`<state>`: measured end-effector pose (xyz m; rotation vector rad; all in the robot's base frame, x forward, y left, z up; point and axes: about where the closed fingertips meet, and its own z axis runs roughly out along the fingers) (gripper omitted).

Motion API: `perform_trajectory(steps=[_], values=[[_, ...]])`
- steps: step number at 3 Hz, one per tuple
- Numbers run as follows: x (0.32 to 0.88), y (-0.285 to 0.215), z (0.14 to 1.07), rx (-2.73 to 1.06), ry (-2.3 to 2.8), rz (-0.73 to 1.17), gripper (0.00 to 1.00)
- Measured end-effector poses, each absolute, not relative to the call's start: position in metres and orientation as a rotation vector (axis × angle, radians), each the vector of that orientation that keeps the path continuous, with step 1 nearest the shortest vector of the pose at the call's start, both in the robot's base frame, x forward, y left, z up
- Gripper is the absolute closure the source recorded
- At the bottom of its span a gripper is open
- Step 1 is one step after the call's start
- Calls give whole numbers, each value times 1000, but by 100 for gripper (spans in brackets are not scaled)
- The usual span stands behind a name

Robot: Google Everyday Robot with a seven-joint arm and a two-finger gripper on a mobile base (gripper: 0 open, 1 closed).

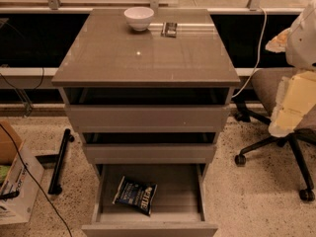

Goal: Pick blue chip bag from bottom drawer and place on counter

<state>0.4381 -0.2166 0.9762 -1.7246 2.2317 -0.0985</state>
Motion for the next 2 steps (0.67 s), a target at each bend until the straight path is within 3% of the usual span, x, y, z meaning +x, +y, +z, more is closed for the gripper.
perform_trajectory(steps=[2], values=[[441, -207, 966, -1707, 2247, -82, 0]])
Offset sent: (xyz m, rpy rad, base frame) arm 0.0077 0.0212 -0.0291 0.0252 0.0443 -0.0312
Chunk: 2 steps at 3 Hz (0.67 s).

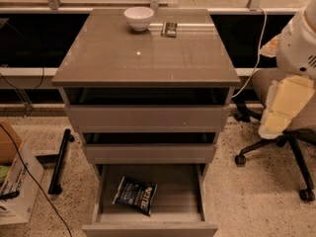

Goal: Pick blue chip bag from bottom drawer and place on counter

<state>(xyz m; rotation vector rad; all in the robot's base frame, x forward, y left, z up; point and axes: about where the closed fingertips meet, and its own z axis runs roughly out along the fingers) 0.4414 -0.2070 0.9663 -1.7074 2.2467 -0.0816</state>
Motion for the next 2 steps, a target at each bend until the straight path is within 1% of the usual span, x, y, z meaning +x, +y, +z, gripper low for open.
perform_trajectory(steps=[2], values=[[458, -187, 924, -1572, 2301, -41, 0]])
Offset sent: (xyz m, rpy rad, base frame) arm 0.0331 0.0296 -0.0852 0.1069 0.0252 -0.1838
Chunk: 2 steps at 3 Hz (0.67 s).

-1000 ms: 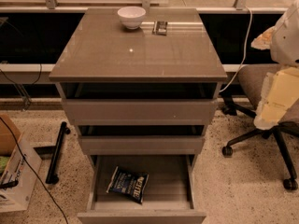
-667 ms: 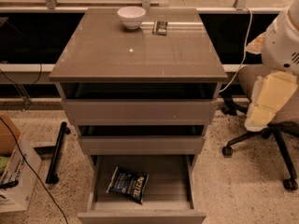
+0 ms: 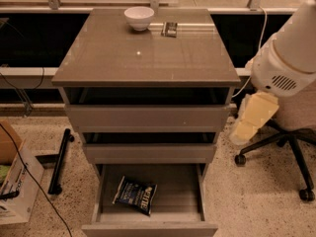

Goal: Pick blue chip bag from bottom drawer and place on counter

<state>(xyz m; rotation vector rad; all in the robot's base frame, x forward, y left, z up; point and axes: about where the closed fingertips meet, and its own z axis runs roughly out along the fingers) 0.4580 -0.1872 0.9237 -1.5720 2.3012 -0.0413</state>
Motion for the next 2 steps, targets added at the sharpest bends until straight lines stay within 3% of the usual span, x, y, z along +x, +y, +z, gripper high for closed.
perform_trajectory(steps=[2], values=[[483, -169, 843, -1408, 2472, 13, 0]])
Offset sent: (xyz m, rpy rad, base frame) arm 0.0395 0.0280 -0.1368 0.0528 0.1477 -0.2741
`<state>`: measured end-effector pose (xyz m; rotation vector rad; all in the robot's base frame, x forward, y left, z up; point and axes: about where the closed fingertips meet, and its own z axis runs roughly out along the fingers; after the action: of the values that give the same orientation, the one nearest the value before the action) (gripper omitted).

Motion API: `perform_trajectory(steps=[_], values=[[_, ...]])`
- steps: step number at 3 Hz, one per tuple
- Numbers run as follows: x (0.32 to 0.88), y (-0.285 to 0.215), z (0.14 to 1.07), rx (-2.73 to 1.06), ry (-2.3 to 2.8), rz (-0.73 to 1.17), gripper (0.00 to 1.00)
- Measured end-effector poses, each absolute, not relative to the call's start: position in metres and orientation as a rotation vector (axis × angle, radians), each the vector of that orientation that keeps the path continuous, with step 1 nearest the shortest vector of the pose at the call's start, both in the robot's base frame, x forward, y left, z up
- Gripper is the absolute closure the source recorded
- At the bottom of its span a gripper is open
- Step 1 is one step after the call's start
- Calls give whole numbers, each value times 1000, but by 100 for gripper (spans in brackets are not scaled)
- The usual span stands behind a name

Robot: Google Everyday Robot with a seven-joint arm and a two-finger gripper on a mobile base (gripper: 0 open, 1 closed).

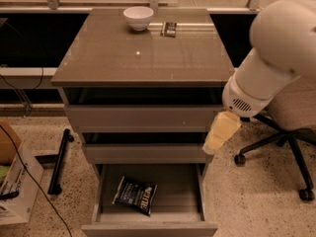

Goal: Pick blue chip bag from bottom drawer and place on counter

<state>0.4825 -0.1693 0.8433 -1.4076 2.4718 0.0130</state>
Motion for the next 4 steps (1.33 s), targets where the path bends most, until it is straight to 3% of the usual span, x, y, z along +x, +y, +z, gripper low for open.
perform_trajectory(steps=[2, 4], values=[[507, -151, 755, -1275, 2594, 144, 0], [510, -146, 740, -1247, 2647, 137, 0]])
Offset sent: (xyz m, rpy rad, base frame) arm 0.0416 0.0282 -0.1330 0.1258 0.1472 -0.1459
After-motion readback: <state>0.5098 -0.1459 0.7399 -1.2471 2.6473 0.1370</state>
